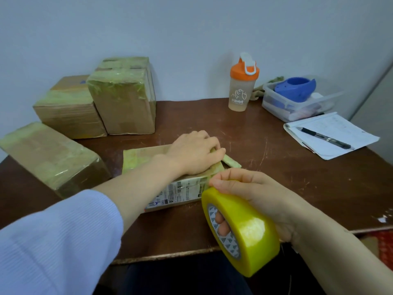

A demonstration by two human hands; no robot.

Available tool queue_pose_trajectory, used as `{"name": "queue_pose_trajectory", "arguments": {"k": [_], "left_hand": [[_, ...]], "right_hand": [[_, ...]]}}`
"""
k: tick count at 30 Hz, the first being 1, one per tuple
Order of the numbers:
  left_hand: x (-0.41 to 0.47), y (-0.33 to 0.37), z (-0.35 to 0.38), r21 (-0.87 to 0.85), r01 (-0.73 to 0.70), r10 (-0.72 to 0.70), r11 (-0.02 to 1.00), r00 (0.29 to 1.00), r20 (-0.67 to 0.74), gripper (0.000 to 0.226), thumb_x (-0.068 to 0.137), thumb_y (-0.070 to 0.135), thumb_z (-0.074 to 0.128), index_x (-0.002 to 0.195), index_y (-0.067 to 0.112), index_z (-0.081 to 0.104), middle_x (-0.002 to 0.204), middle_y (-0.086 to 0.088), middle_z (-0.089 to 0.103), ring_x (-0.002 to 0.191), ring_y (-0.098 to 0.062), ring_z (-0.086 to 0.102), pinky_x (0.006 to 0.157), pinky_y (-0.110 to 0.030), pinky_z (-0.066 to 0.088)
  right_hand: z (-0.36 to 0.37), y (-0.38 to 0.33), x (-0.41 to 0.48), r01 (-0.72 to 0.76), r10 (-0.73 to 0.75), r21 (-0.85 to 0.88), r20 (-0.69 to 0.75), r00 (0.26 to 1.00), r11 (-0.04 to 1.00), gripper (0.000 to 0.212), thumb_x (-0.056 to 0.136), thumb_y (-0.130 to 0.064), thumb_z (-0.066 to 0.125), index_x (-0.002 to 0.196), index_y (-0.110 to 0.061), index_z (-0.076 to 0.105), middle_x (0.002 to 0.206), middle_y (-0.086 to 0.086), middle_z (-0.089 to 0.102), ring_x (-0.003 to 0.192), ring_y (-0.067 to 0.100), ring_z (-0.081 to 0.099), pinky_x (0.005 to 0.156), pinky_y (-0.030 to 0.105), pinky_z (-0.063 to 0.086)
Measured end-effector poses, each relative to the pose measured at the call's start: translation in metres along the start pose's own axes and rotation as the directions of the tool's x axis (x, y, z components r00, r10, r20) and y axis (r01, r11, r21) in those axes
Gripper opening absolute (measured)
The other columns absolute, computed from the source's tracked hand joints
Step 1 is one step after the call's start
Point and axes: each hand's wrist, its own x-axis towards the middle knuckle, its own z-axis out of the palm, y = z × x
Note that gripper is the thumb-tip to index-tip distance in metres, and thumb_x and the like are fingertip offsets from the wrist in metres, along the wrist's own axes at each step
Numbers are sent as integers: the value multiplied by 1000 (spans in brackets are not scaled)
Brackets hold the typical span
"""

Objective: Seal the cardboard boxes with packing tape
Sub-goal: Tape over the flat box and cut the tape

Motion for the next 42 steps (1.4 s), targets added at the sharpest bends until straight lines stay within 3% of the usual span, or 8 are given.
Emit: {"name": "queue_pose_trajectory", "arguments": {"k": [5, 10, 14, 17, 25, 31, 36, 42], "left_hand": [[-11, 6, -1, -19, -280, 274, 960, 951, -139, 65, 94, 58, 18, 116, 21, 67, 124, 7, 63, 123, -9, 48, 111, -32, 20], [-8, 8, -16, -379, -87, 130, 921, 987, 89, 47, 102, 40, 25, 145, 23, 34, 152, 16, 22, 137, 11, 0, 108, -13, -10], [-32, -23, -45, -201, 108, -21, 974, 921, 389, 115, 56, 75, 51, 149, 37, -4, 157, 8, -13, 140, -6, -21, 113, -37, -11], [-55, -33, -41, 73, 113, -134, 991, 877, 462, 132, 46, 84, 61, 145, 43, -16, 155, 4, -1, 143, -23, 0, 116, -43, 9], [-59, -55, -62, -569, 391, 37, 723, 801, 598, 72, 72, 50, 71, 136, 46, 38, 104, -1, 72, 91, -19, 70, 70, -27, 55], [-60, -55, -64, -502, 214, -115, 838, 969, 220, 27, 86, 43, 63, 112, 38, 60, 82, 16, 71, 75, 2, 66, 60, -8, 46], [-58, -36, -42, -86, 116, -94, 990, 970, 226, 118, 52, 81, 65, 146, 25, 20, 140, 6, 43, 127, -18, 43, 111, -41, 28], [-55, -36, -29, -55, 161, -158, 985, 987, 40, 114, 57, 73, 67, 147, 28, 12, 103, 6, 46, 99, -19, 51, 78, -36, 44]], "right_hand": [[0, 0, 1, -9, 9, 2, -3, 1000, 1000, 28, 86, -16, 63, 107, 1, 57, 65, 27, 60, 48, 31, 61, 52, 36, 54], [1, -2, 0, -7, 7, -2, -9, 1000, 1000, 26, 87, -17, 63, 107, -1, 58, 66, 27, 61, 50, 32, 61, 55, 37, 54], [-4, 1, -3, -1, 1, 11, 10, 1000, 1000, 29, 84, -19, 66, 106, -2, 59, 67, 26, 62, 51, 33, 62, 55, 38, 54], [-3, 1, -4, -5, 5, -10, 30, 1000, 1000, 36, 77, -20, 71, 107, -3, 59, 70, 26, 62, 53, 33, 62, 55, 37, 55], [-1, -47, -21, 221, -222, 24, 150, 963, 975, 72, 64, -4, 58, 129, -34, 48, 96, 31, 68, 74, 38, 70, 63, 41, 59], [22, -93, 26, 320, -319, 8, 71, 945, 948, 72, 83, -9, 60, 145, -23, 26, 86, 30, 66, 63, 31, 69, 61, 37, 58], [27, -104, 50, 339, -344, -178, 3, 939, 924, 59, 91, -31, 58, 139, -8, 34, 87, 28, 64, 59, 29, 67, 58, 36, 59], [27, -89, 38, 467, -475, -108, -61, 878, 877, 39, 89, -9, 59, 126, -19, 55, 65, 5, 70, 55, 24, 68, 51, 32, 56]]}}
